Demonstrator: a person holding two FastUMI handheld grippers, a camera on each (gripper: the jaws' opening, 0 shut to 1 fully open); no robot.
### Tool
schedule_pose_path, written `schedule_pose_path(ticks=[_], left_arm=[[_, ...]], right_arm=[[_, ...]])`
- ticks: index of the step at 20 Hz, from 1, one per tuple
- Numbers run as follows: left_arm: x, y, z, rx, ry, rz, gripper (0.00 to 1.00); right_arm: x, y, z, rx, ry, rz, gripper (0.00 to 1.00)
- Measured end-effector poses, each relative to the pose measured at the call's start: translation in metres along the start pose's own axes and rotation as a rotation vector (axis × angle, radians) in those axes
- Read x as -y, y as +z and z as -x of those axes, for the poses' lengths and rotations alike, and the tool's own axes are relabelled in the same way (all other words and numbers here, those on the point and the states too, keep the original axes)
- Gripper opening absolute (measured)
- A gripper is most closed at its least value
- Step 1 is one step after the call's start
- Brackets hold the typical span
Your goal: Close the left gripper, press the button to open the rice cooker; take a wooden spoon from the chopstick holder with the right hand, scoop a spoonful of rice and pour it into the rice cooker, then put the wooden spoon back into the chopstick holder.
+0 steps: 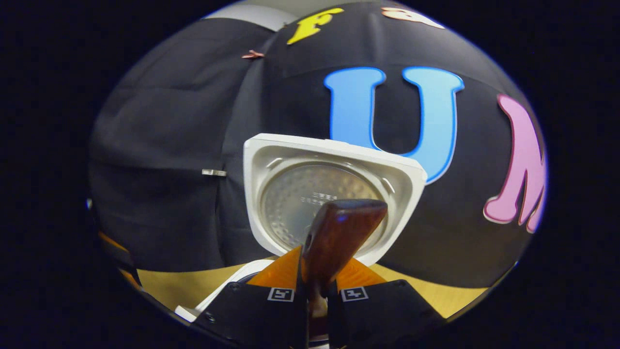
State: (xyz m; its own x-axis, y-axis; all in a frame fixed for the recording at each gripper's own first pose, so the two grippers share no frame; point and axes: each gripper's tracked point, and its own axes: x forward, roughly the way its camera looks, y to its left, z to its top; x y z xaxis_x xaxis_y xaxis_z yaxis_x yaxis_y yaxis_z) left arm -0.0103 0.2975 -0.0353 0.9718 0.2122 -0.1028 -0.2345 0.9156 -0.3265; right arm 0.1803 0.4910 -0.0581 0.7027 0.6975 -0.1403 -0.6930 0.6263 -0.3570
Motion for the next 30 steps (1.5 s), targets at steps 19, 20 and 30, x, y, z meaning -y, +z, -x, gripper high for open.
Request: schedule_pose_path(ticks=[19,20,30], left_arm=[[0.024,0.006,-0.010,0.002,-0.066,-0.053,0.94],[0.032,0.008,-0.011,0.005,-0.074,-0.062,0.94],[0.139,0.004,-0.019,0.018,-0.133,-0.137,0.93]], right_arm=[[0.080,0.018,0.042,-0.043,-0.153,-0.418,0.20],[0.088,0.018,0.048,-0.043,-0.163,-0.439,0.20],[0.218,0.005,0.157,0.008,-0.353,-0.475,0.20]])
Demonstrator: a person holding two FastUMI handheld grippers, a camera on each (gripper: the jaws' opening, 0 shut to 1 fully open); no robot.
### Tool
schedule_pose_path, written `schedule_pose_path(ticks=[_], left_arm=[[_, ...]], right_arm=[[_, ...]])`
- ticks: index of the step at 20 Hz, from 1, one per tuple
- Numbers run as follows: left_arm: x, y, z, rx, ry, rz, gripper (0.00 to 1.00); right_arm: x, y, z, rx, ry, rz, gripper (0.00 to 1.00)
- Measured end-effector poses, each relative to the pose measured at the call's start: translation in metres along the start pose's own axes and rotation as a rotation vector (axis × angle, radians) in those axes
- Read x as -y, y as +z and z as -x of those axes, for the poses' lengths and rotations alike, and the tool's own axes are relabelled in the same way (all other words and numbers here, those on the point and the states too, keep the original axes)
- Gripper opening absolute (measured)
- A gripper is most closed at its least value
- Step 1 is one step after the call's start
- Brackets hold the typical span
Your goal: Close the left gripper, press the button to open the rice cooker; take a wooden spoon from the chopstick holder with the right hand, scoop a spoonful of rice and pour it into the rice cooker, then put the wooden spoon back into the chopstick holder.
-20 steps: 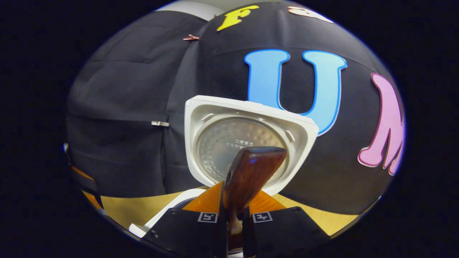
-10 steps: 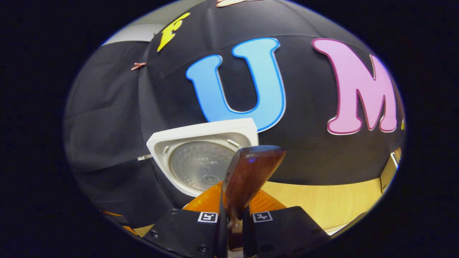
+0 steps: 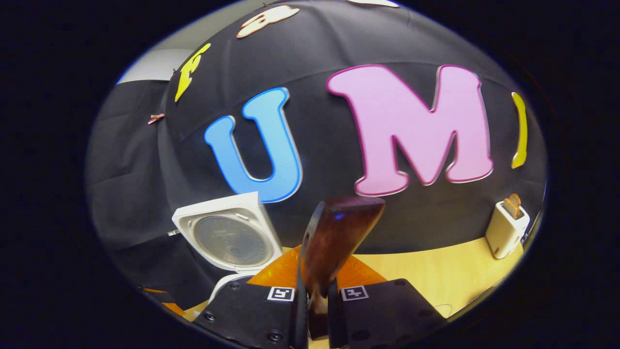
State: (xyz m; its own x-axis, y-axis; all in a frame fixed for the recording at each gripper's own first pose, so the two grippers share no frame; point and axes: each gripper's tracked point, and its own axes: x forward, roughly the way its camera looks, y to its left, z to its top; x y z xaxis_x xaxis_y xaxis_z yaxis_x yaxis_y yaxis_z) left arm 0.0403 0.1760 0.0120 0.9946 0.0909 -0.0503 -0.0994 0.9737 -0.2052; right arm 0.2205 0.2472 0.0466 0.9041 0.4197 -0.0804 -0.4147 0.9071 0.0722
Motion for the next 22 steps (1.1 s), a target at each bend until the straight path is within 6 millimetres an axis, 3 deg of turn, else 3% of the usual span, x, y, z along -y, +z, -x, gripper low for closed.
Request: schedule_pose_path(ticks=[7,11,17,22], left_arm=[[0.073,-0.002,-0.006,0.007,-0.021,0.022,0.93],[0.100,-0.004,-0.010,0.010,-0.006,0.003,0.93],[0.129,-0.018,-0.013,-0.004,0.043,-0.002,0.94],[0.145,-0.025,-0.005,0.006,0.102,-0.006,0.93]], right_arm=[[0.147,0.025,0.065,0.041,-0.182,-0.013,0.20],[0.236,0.025,0.100,0.046,-0.295,-0.028,0.20],[0.341,-0.008,0.134,0.015,-0.415,-0.088,0.20],[0.397,-0.056,0.142,-0.042,-0.471,-0.156,0.20]])
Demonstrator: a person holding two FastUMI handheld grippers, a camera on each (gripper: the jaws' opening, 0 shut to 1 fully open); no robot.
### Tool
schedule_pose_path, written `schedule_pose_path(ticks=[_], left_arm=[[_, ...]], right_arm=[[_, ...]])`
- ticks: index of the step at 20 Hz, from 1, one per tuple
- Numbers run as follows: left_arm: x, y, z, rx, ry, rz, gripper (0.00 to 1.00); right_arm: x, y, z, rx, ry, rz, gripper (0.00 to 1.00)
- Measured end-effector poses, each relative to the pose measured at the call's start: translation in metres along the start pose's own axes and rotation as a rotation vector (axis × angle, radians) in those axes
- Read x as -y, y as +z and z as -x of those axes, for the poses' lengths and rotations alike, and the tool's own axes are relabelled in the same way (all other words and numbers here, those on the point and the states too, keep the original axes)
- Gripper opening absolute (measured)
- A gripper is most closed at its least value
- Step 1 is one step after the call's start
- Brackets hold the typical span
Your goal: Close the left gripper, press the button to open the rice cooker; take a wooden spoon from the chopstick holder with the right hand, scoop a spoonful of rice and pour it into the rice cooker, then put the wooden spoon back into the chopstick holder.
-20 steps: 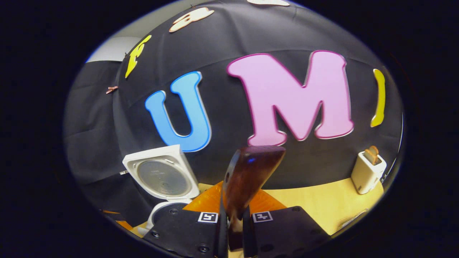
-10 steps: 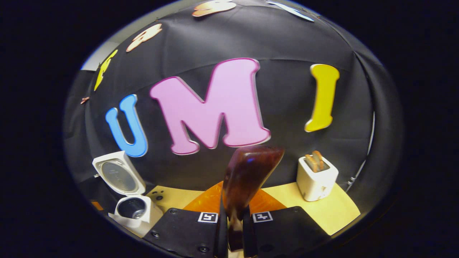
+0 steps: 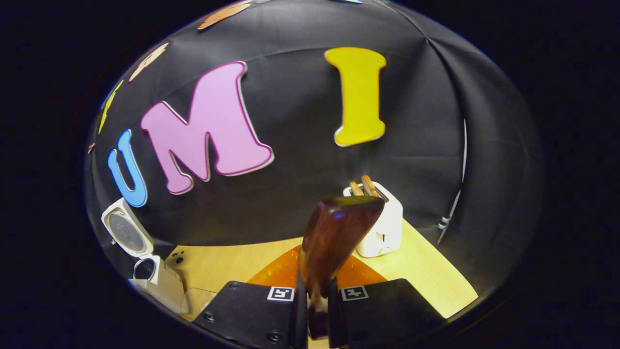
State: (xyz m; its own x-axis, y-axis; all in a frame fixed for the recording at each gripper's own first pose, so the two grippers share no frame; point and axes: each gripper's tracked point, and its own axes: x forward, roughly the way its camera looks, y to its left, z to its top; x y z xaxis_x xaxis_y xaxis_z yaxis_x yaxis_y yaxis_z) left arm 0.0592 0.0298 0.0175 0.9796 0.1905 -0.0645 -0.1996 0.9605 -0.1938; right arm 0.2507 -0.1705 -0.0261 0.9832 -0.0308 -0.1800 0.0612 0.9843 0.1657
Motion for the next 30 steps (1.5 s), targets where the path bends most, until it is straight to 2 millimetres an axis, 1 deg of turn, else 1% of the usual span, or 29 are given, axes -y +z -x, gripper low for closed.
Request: schedule_pose_path(ticks=[3,4,5,8,10,11,13,15,16,17,19,20,21,22,24,25,27,28,30], left_arm=[[0.003,-0.007,0.007,0.001,0.036,-0.004,0.94],[0.003,-0.008,0.009,0.002,0.047,-0.003,0.94],[0.003,-0.010,0.010,0.001,0.057,-0.001,0.94],[0.003,-0.012,0.018,0.005,0.076,-0.006,0.94],[-0.004,-0.015,0.025,-0.001,0.096,-0.010,0.94],[-0.006,-0.015,0.028,-0.002,0.104,-0.008,0.94],[-0.014,-0.009,0.034,0.014,0.122,-0.013,0.93],[-0.027,-0.004,0.037,0.024,0.141,-0.021,0.93],[-0.038,-0.001,0.038,0.031,0.160,-0.019,0.93],[-0.049,0.004,0.038,0.034,0.175,-0.012,0.94],[-0.071,0.016,0.040,0.049,0.204,0.000,0.93],[-0.083,0.025,0.042,0.064,0.219,-0.003,0.93],[-0.094,0.034,0.043,0.081,0.233,-0.015,0.93],[-0.106,0.044,0.043,0.094,0.246,-0.031,0.93],[-0.128,0.061,0.039,0.112,0.262,-0.050,0.94],[-0.137,0.068,0.037,0.120,0.264,-0.050,0.94],[-0.152,0.083,0.030,0.139,0.256,-0.046,0.93],[-0.158,0.088,0.024,0.139,0.247,-0.044,0.94],[-0.170,0.090,0.010,0.123,0.230,-0.027,0.93]], right_arm=[[0.017,-0.020,-0.012,-0.024,-0.021,-0.016,0.20],[0.020,-0.026,-0.016,-0.031,-0.025,-0.015,0.20],[0.021,-0.032,-0.017,-0.043,-0.024,-0.017,0.20],[0.022,-0.060,-0.024,-0.082,-0.030,-0.003,0.20],[0.026,-0.079,-0.031,-0.104,-0.057,0.029,0.20],[0.025,-0.088,-0.032,-0.122,-0.064,0.024,0.20],[0.022,-0.100,-0.034,-0.143,-0.074,0.023,0.20],[0.025,-0.115,-0.036,-0.181,-0.092,0.042,0.21],[0.023,-0.121,-0.035,-0.202,-0.089,0.038,0.21],[0.019,-0.120,-0.033,-0.200,-0.085,0.036,0.23],[0.022,-0.117,-0.031,-0.185,-0.108,0.056,0.26],[0.021,-0.115,-0.029,-0.185,-0.111,0.053,0.30],[0.020,-0.113,-0.025,-0.186,-0.116,0.045,0.31],[0.019,-0.111,-0.021,-0.187,-0.117,0.038,0.55],[0.021,-0.102,-0.010,-0.177,-0.139,0.026,0.65],[0.022,-0.097,-0.005,-0.168,-0.152,0.020,0.93],[0.023,-0.086,0.011,-0.151,-0.181,0.006,0.98],[0.027,-0.080,0.019,-0.138,-0.193,0.003,0.98],[0.026,-0.069,0.035,-0.110,-0.219,0.009,0.99]])
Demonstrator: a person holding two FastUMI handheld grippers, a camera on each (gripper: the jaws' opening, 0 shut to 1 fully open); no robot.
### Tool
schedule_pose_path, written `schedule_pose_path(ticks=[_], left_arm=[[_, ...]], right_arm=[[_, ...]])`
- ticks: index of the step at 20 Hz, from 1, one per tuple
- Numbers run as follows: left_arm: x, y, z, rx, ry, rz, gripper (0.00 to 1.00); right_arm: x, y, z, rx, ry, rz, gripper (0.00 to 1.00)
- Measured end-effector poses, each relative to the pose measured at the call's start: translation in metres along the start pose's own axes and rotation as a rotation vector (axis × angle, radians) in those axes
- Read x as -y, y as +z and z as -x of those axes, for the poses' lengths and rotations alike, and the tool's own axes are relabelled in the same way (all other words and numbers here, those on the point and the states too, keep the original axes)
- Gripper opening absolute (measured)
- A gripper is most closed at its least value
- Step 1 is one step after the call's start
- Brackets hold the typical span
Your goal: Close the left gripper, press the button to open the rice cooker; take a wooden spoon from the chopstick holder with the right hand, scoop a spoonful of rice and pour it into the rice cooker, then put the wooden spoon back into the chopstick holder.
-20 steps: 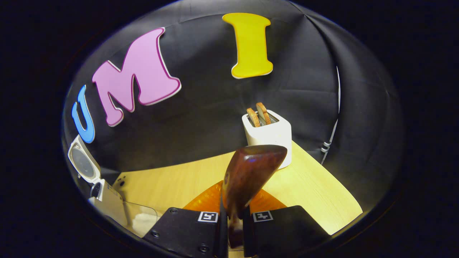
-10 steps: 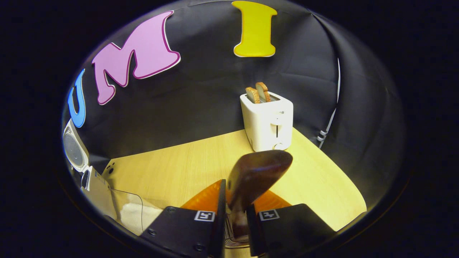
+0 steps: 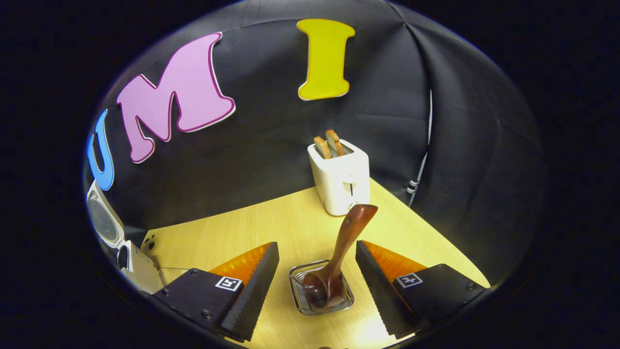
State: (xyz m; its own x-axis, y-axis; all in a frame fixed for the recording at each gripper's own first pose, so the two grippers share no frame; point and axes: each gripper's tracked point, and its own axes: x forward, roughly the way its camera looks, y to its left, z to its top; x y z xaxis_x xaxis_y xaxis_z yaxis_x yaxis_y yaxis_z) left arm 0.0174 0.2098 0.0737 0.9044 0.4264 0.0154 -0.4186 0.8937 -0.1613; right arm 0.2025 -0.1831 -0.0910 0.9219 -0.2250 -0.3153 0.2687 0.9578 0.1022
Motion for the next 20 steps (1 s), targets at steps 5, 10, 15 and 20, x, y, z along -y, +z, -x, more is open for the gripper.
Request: schedule_pose_path(ticks=[5,10,15,20], left_arm=[[-0.017,0.031,-0.044,0.035,-0.057,0.023,0.93],[-0.025,0.106,-0.100,0.114,-0.092,0.047,0.93],[-0.026,0.161,-0.165,0.149,-0.094,-0.031,0.93],[-0.009,0.176,-0.226,0.110,-0.155,-0.066,0.93]], right_arm=[[0.001,0.016,0.054,0.064,-0.054,-0.010,0.99],[0.004,0.012,0.107,0.113,-0.120,0.036,0.98],[0.001,-0.026,0.157,0.083,-0.187,0.036,0.99],[-0.010,-0.066,0.194,0.032,-0.232,0.023,0.99]])
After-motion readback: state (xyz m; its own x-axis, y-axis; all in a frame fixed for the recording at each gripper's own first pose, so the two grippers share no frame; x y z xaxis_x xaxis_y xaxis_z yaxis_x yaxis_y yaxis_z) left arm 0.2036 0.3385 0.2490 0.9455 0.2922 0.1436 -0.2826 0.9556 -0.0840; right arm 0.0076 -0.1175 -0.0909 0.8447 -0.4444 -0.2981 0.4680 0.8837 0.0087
